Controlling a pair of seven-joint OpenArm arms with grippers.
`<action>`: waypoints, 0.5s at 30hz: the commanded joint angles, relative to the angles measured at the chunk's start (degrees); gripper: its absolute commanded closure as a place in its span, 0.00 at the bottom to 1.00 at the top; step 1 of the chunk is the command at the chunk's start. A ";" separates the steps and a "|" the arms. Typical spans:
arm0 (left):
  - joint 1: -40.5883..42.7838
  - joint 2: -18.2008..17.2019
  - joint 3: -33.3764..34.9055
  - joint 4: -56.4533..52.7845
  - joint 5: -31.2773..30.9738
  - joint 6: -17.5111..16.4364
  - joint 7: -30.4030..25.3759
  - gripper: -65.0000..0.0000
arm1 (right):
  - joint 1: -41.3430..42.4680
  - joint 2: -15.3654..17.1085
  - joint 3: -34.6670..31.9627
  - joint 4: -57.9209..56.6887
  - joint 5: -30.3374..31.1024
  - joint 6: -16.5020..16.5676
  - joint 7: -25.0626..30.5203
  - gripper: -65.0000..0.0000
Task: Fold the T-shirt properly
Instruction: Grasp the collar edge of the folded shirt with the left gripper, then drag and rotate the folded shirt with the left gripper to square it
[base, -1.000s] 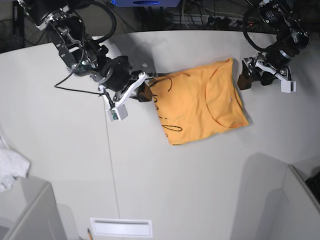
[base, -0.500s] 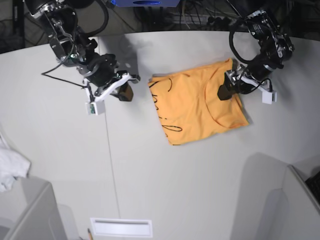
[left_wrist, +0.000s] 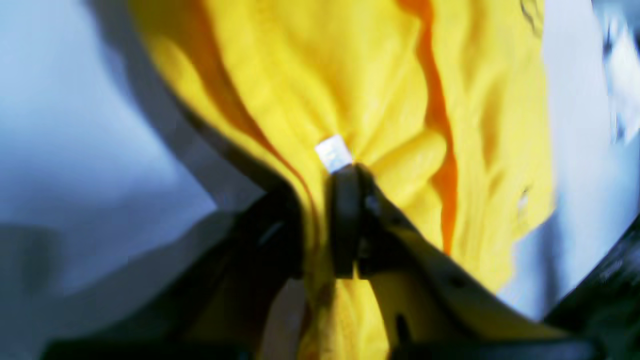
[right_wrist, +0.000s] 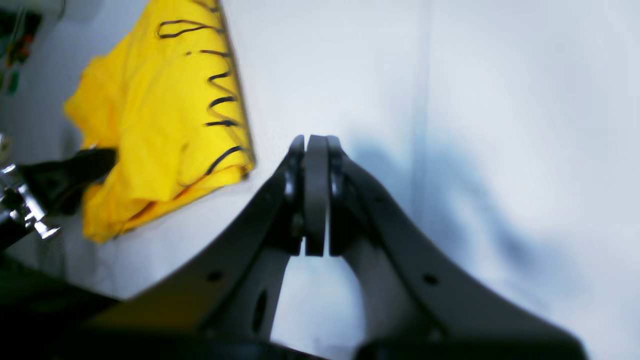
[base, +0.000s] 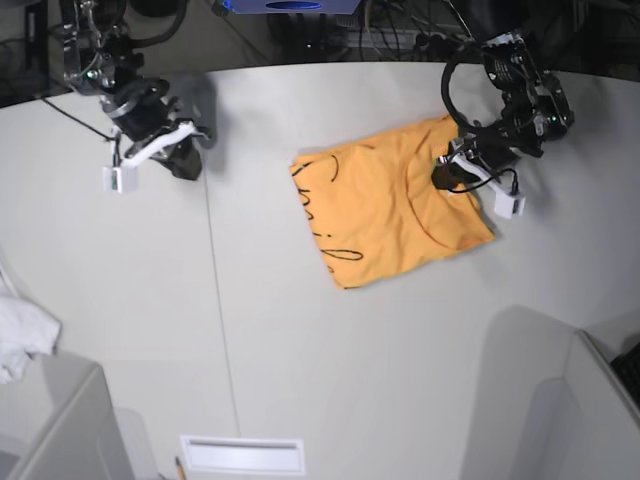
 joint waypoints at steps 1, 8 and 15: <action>-0.11 -1.00 1.28 0.96 1.85 -0.24 0.45 1.00 | -1.15 -1.01 2.74 0.79 0.20 1.45 0.89 1.00; -2.13 -9.53 16.31 2.63 8.18 -0.24 0.53 1.00 | -4.49 -5.76 14.34 0.00 0.11 7.34 0.62 1.00; -8.37 -15.94 37.85 3.16 15.30 -0.32 0.45 1.00 | -6.69 -6.63 16.89 -2.99 0.37 7.17 0.71 1.00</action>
